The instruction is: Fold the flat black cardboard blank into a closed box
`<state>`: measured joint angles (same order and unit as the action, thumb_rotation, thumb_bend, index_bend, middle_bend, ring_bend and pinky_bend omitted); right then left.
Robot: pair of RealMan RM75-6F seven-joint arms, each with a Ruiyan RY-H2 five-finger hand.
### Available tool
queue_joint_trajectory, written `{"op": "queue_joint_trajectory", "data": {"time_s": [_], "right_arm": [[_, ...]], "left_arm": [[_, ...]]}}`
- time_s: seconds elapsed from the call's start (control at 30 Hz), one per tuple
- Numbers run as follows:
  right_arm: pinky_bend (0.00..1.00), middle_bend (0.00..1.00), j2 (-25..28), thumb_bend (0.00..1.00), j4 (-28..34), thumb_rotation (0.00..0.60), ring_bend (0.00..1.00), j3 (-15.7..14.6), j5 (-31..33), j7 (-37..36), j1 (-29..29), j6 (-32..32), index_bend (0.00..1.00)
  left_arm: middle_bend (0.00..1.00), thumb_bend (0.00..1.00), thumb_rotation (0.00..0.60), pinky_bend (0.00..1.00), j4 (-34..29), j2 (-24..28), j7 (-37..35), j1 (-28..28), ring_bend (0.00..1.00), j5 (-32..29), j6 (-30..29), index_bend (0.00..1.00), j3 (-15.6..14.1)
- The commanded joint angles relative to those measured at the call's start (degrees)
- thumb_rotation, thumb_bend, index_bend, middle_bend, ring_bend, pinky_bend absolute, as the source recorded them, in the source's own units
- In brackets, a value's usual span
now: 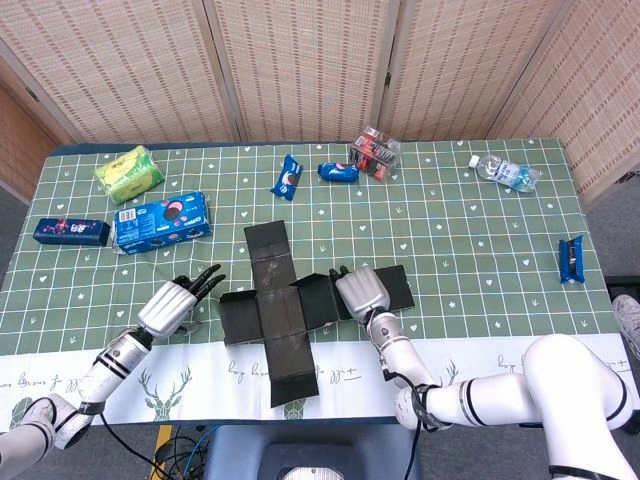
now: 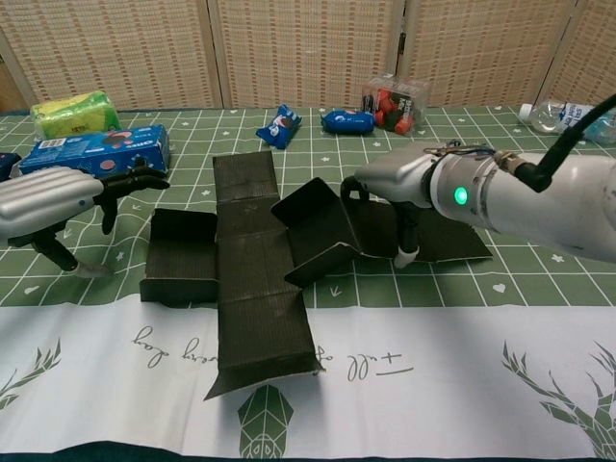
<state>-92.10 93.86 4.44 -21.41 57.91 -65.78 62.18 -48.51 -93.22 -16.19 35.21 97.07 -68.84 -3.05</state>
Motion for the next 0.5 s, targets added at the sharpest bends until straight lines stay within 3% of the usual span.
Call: {"op": "queue_joint_trajectory", "data": {"time_s": [0.03,0.5], "right_arm": [[0.69,0.34,0.0,0.43,-0.1,0.600,0.61,-0.1,-0.5,-0.3,0.3,-0.1,0.27],[0.69,0.34,-0.1,0.43,-0.5,0.600,0.61,-0.2,-2.5,-1.8,1.4,-0.6,0.27]], "left_arm": [[0.00,0.17,0.600,0.35,-0.7,-0.5,-0.3,0.5,0.49,0.0,-0.5,0.00,0.4],[0.00,0.17,0.600,0.35,-3.0,-1.7,-0.9,2.0,0.49,-1.5,1.2,0.00,1.3]]}}
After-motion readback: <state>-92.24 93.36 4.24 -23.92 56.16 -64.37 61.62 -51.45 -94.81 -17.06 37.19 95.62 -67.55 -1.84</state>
